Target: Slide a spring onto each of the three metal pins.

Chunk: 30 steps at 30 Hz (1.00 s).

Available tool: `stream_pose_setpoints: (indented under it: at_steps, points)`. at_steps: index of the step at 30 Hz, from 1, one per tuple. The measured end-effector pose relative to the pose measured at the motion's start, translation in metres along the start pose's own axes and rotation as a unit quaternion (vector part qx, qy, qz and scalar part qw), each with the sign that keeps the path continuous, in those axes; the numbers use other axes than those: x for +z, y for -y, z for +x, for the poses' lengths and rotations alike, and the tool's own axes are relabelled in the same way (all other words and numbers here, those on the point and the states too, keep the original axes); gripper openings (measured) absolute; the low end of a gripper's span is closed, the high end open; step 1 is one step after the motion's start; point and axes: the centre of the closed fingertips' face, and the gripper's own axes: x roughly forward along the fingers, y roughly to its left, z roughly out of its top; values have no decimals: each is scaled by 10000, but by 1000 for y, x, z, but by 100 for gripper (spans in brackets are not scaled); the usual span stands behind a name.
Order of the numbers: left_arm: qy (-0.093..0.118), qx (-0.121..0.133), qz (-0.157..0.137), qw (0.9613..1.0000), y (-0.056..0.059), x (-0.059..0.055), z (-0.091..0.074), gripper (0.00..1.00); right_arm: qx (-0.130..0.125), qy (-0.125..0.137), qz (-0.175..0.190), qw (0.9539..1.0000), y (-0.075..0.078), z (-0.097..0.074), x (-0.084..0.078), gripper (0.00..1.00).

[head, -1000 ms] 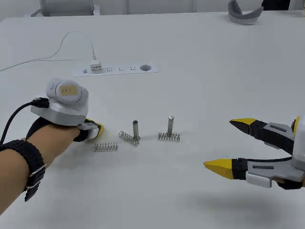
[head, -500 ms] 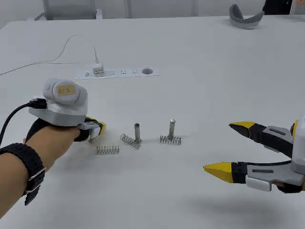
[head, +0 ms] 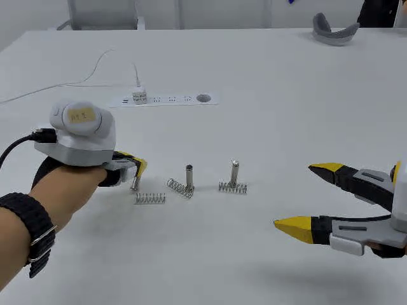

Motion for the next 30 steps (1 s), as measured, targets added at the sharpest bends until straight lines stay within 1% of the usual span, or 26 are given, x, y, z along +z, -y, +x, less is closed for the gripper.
stream_pose_setpoints:
  at_steps: [5,12,14,18,22,30]
  points:
    - [60,15,-113,9999,-2,-2,-5,7,16,5,-16,10000,-1,1,1,76]
    - [129,20,-265,9996,-1,-6,-11,7,45,7,-35,10000,-3,2,2,76]
    - [138,22,-262,9996,1,-7,-12,7,51,2,-38,10000,-3,2,2,76]
    - [139,22,-292,9995,1,-8,-14,8,67,3,-53,10000,-4,2,3,76]
    - [145,-10,-390,9991,2,-9,-15,8,75,3,-54,10000,-5,3,3,76]
    - [176,-30,-438,9989,2,-11,-19,8,95,-5,-53,9999,-6,4,3,76]
